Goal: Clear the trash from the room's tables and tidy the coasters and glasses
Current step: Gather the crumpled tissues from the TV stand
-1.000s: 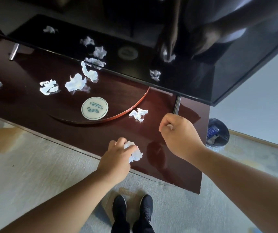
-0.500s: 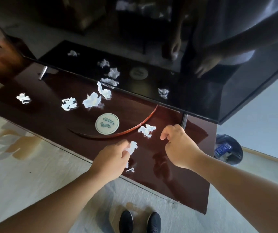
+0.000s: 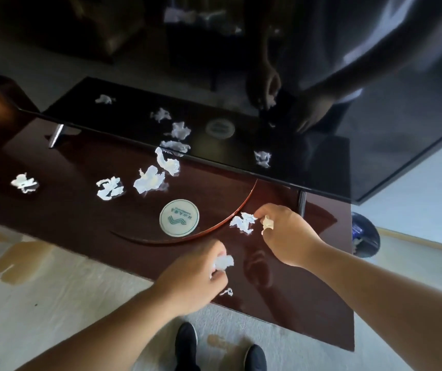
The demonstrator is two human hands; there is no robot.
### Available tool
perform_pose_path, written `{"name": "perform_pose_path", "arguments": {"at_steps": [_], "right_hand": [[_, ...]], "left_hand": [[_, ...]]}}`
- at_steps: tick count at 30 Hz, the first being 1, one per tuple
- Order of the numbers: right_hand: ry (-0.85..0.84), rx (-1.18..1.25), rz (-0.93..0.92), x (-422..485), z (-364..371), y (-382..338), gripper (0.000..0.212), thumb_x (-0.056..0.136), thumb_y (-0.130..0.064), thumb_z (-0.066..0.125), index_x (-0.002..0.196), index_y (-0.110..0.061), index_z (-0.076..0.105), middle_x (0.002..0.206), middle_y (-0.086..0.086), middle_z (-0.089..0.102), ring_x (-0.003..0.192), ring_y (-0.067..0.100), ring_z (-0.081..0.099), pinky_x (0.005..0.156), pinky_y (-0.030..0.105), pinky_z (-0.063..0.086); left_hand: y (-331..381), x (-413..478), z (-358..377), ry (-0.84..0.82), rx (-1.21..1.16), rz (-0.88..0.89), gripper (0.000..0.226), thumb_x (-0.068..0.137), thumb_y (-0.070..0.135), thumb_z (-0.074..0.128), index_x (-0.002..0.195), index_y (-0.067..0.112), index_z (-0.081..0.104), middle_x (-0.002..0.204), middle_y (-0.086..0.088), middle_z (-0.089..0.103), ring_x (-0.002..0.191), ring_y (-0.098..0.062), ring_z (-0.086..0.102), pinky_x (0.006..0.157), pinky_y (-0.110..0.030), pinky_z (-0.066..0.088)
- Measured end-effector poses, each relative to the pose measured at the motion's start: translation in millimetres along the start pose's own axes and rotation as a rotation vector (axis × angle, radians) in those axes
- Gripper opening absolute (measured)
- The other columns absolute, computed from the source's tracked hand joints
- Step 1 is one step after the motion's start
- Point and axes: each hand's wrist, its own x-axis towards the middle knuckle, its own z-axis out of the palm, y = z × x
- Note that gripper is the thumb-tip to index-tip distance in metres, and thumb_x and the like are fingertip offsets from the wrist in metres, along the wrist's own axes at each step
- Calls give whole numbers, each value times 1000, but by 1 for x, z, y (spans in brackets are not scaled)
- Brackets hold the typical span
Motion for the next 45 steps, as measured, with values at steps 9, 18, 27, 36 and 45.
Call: {"name": "perform_pose_path", "arguments": {"at_steps": [9,18,27,36,45], "right_hand": [[135,60,156,3,28,0,39,86,-7,47,115,-31,57,115,-1,57,97,16,56,74,21,40],[205,75,167,18,41,7,35,86,-11,51,117,-28,54,100,-8,52,85,13,52,70,23,39],[176,50,159,42,55,15,37,86,-7,53,119,-24,55,116,-5,43,83,15,53,74,24,46],[101,-13,198,61,67,15,38,85,-2,54,120,-17,53,122,0,41,89,24,60,77,35,53],[98,-58,185,70,72,17,47,86,-13,61,130,-20,47,127,0,38,89,22,57,73,31,51]], "left_hand": [[-27,11,28,-276,130,274,13,89,15,36,91,27,31,90,10,33,58,-13,39,51,-32,25],[-39,27,43,-203,343,598,16,81,11,58,86,23,67,89,5,54,80,-20,48,65,-34,45],[-51,37,65,-258,383,429,25,77,3,42,77,21,25,82,6,26,69,-22,37,50,-33,27],[-48,43,27,-219,43,107,10,81,20,39,73,24,42,90,14,43,47,-4,52,45,-22,36],[-57,44,0,10,-204,22,21,84,6,40,66,16,40,57,6,51,48,5,59,38,-14,30]]}}
